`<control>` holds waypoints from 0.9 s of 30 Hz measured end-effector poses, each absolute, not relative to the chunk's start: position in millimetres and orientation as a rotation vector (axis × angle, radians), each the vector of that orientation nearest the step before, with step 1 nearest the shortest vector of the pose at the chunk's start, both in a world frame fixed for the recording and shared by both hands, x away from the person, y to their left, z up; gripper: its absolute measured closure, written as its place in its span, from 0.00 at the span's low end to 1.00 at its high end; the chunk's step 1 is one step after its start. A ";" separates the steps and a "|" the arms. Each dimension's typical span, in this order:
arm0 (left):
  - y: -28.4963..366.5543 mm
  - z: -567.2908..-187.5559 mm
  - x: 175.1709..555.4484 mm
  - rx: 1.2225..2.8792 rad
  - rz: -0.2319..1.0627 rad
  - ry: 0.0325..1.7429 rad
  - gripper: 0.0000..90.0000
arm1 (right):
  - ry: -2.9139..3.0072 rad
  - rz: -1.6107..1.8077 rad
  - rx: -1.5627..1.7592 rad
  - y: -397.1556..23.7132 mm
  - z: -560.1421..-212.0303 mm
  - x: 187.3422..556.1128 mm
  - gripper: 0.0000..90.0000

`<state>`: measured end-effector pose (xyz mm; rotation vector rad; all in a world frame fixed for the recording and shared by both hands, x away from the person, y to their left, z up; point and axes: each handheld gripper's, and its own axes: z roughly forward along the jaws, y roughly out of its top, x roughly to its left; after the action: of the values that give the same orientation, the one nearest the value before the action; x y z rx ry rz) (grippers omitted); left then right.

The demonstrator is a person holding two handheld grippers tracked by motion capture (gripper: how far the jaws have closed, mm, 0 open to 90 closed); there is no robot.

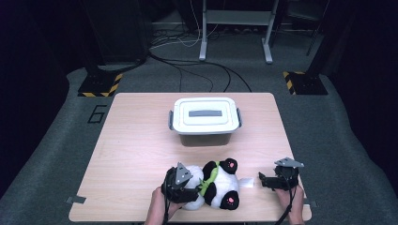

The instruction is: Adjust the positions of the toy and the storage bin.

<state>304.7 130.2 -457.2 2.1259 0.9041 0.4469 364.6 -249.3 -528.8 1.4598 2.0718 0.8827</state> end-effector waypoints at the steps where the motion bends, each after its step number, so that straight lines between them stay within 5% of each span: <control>1: 130.2 -458.5 302.7 2.127 0.464 0.893 0.44 | 2.071 0.883 1.460 -249.2 -528.8 364.6 0.02; 6: 133.2 -458.0 297.9 2.116 0.500 0.830 0.67 | 2.071 0.884 1.461 -249.3 -528.8 364.5 0.02; 27: 205.8 -443.2 312.8 2.203 0.398 0.763 0.70 | 2.067 0.882 1.463 -249.4 -528.6 364.5 0.03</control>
<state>312.8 205.8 -443.2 2.2029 0.7629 0.3983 364.5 -249.4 -528.6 1.4629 2.0671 0.8816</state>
